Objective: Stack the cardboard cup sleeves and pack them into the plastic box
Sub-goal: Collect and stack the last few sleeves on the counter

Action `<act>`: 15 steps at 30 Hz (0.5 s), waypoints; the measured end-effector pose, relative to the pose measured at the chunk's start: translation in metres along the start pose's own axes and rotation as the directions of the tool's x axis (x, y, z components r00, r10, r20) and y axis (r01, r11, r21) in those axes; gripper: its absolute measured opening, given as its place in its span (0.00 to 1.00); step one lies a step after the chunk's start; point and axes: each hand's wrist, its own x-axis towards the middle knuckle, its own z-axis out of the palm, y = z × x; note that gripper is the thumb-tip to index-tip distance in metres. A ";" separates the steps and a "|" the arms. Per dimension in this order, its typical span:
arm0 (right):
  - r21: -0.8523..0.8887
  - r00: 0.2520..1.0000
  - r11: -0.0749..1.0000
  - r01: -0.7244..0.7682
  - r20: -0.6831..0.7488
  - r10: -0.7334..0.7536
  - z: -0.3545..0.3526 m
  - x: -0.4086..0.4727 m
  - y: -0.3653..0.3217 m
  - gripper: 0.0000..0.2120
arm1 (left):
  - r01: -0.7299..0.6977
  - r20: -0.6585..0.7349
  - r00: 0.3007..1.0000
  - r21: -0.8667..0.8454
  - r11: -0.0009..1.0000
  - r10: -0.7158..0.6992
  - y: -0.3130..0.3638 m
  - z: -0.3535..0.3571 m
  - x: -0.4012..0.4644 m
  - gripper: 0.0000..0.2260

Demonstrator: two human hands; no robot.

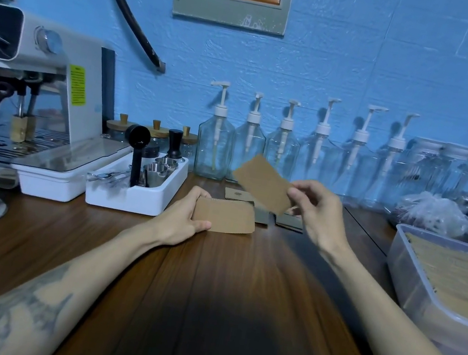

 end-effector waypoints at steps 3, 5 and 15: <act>-0.189 0.985 0.977 0.096 0.162 -0.065 0.012 -0.006 0.002 0.06 | 0.030 0.057 0.998 -0.067 0.997 -0.027 -0.002 0.000 0.000 0.24; -0.261 0.966 0.951 0.166 0.236 -0.104 0.017 -0.009 0.005 0.07 | 0.055 0.090 0.995 -0.116 0.992 -0.045 -0.002 0.000 0.000 0.31; -0.386 0.918 0.871 0.304 0.363 -0.159 0.033 -0.013 0.011 0.19 | -0.048 -0.014 0.999 -0.022 0.999 0.048 -0.003 0.005 0.003 0.12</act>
